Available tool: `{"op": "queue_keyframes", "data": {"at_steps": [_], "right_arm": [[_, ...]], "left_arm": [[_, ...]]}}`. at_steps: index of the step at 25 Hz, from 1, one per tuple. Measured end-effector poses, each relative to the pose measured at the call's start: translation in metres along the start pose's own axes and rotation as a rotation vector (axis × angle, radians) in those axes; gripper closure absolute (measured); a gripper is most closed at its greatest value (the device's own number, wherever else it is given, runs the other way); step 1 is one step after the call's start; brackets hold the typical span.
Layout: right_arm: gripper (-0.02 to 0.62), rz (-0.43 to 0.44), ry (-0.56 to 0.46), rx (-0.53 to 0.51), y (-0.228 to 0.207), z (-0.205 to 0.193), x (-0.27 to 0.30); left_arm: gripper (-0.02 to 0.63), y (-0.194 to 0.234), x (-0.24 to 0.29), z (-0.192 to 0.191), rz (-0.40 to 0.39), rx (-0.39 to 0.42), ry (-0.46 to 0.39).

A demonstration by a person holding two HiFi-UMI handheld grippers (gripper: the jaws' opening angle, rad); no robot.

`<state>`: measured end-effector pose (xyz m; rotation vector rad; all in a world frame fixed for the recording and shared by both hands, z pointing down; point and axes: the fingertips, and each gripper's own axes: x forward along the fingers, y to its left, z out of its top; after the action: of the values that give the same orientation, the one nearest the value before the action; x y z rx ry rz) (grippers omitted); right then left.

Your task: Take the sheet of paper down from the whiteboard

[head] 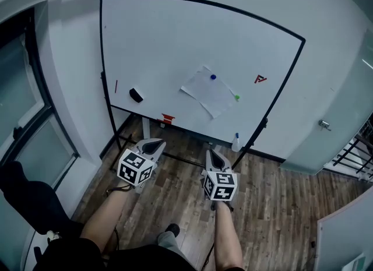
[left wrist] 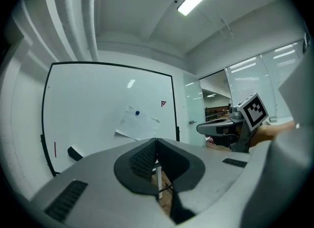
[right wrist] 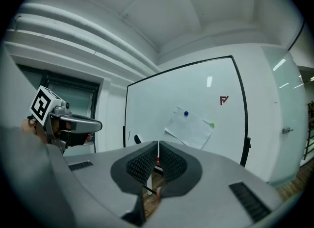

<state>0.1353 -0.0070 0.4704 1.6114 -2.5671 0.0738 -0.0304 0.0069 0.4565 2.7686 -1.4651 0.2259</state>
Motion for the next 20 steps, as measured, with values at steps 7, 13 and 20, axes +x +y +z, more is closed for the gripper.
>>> {"op": "queue_keyframes", "data": {"at_steps": [7, 13, 20], "right_arm": [[0.569, 0.022, 0.010, 0.012, -0.044, 0.012, 0.066], [0.569, 0.036, 0.006, 0.026, -0.077, 0.022, 0.105], [0.569, 0.040, -0.004, 0.033, -0.114, 0.031, 0.136]], "left_arm": [[0.584, 0.031, 0.071, 0.017, 0.011, 0.008, 0.018], [0.584, 0.047, 0.116, 0.031, 0.024, 0.023, 0.034], [0.584, 0.059, 0.163, 0.043, 0.035, 0.046, 0.050]]}}
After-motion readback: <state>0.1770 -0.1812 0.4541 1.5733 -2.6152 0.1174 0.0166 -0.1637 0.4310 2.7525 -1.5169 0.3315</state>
